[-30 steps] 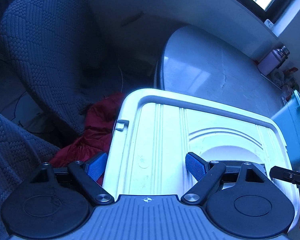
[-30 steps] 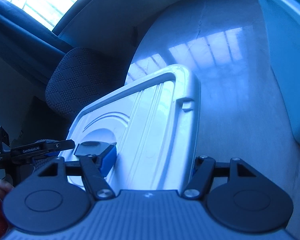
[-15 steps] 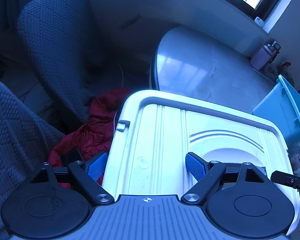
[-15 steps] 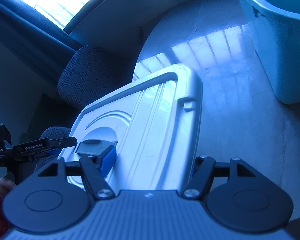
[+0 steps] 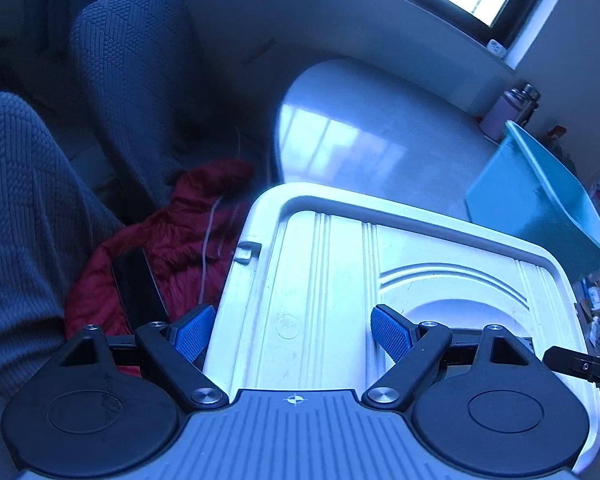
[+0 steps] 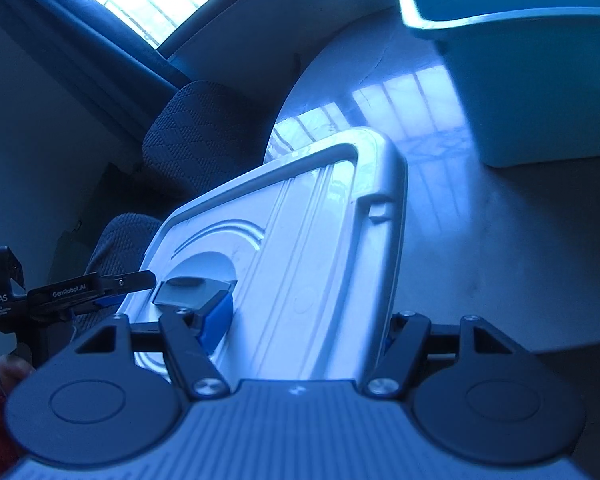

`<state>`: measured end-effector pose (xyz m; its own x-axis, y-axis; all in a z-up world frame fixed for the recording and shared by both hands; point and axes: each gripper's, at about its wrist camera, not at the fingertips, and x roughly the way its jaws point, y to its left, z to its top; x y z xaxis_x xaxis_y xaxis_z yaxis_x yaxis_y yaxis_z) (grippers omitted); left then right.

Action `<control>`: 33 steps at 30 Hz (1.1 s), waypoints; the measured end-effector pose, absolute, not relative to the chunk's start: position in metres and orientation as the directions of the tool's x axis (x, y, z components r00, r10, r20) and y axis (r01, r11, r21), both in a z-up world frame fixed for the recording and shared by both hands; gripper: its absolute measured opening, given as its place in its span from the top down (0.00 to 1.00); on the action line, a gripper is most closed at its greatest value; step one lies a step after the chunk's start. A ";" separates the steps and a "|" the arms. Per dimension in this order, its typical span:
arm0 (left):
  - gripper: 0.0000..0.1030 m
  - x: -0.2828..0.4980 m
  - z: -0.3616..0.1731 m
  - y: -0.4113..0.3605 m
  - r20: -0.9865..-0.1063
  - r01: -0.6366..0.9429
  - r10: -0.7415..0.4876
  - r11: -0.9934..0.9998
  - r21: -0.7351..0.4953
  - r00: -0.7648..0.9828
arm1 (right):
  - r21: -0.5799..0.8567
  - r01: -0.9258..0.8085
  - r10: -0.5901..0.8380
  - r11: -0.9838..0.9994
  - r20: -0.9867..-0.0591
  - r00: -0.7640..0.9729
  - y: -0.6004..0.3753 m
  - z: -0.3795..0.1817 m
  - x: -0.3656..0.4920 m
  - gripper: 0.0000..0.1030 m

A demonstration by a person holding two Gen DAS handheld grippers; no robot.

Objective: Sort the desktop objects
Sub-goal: 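Carry the lid with both grippers toward the teal bin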

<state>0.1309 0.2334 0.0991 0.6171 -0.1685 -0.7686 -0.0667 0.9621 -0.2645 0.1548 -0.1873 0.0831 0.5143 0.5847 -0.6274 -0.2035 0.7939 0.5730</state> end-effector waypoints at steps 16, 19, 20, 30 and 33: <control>0.17 0.026 0.119 0.176 -0.718 0.047 -0.222 0.966 -0.255 0.660 | 0.577 -0.175 0.551 0.798 -0.579 0.601 -0.241 0.094 0.035 0.34; 0.17 0.002 0.126 0.165 -0.709 0.070 -0.223 0.968 -0.239 0.669 | 0.582 -0.163 0.544 0.797 -0.573 0.613 -0.246 0.097 0.014 0.34; 0.17 -0.007 0.128 0.162 -0.706 0.074 -0.223 0.969 -0.236 0.672 | 0.583 -0.161 0.543 0.796 -0.571 0.616 -0.247 0.098 0.006 0.34; 0.17 -0.076 0.129 0.156 -0.706 0.081 -0.247 0.962 -0.260 0.664 | 0.585 -0.130 0.521 0.801 -0.573 0.633 -0.247 0.099 -0.057 0.33; 0.17 -0.088 0.131 0.150 -0.710 0.091 -0.246 0.964 -0.249 0.660 | 0.591 -0.123 0.519 0.798 -0.568 0.639 -0.249 0.099 -0.065 0.33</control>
